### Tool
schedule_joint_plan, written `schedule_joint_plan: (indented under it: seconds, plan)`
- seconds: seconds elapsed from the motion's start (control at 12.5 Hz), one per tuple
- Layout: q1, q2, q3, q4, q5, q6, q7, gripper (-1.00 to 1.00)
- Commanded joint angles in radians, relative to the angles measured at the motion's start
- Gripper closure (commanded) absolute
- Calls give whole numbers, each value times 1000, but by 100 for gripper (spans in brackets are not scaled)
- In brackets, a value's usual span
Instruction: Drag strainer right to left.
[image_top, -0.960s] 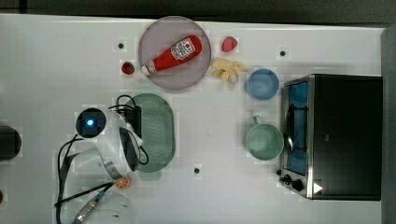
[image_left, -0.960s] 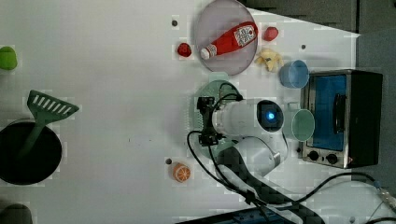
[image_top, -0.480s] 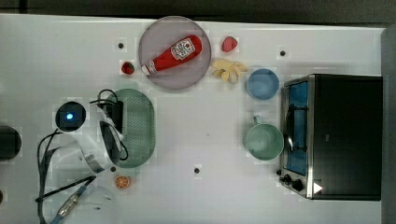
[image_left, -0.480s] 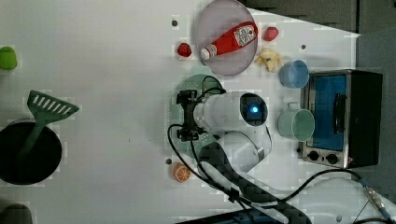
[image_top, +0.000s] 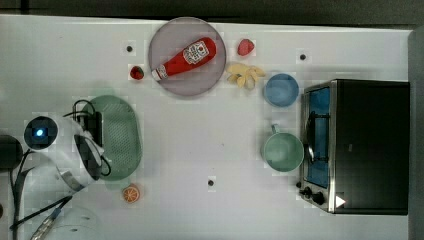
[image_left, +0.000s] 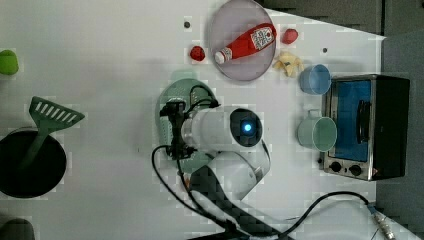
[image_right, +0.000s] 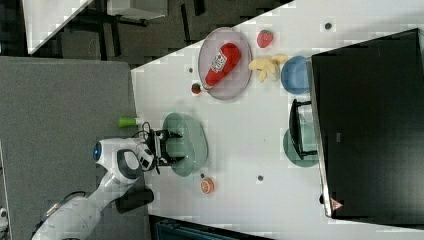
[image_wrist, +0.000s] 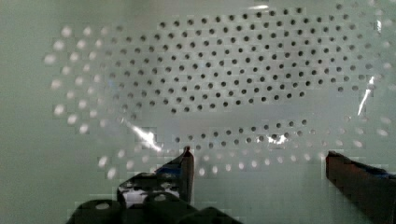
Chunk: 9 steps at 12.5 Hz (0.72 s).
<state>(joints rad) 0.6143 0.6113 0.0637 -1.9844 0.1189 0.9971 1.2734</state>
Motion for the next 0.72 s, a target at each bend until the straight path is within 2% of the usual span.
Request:
schedule_joint_plan:
  seconds: [0.08, 0.48, 0.72]
  plan:
    - [40, 22, -7, 50, 2, 4, 133, -100]
    - [71, 64, -5, 110, 2, 4, 139, -100]
    - [71, 44, -25, 109, -1, -27, 113, -100]
